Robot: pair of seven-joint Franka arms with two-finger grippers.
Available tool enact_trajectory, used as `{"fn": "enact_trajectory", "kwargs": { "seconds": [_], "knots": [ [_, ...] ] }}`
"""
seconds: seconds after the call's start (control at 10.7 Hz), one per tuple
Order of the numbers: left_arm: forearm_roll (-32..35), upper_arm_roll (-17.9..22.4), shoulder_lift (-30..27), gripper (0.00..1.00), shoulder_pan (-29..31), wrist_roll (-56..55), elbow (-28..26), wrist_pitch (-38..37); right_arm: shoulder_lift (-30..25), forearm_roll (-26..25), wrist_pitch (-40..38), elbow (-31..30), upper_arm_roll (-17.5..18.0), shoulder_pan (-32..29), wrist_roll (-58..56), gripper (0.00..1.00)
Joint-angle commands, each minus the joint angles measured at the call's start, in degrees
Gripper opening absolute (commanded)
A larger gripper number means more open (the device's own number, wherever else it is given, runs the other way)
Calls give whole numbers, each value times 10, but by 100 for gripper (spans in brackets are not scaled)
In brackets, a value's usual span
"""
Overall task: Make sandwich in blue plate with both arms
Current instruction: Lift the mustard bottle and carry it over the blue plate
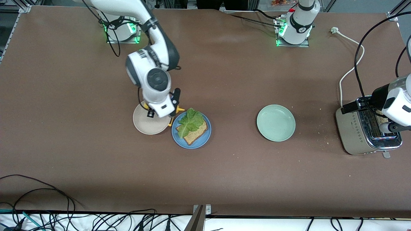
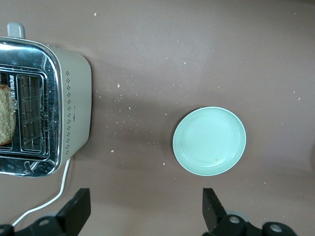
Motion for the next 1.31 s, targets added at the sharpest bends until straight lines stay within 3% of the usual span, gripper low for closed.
{"fn": "enact_trajectory", "kwargs": {
  "seconds": [0.0, 0.38, 1.22],
  "knots": [
    [18, -3, -4, 100, 2, 12, -2, -3, 70, -105, -60, 80, -11, 66, 86, 0],
    [18, -2, -4, 100, 4, 20, -2, -3, 97, -171, -53, 77, -14, 79, 119, 0],
    [18, -2, -4, 100, 18, 35, -3, -3, 117, -335, 55, 20, -17, 63, 147, 0]
  ]
}}
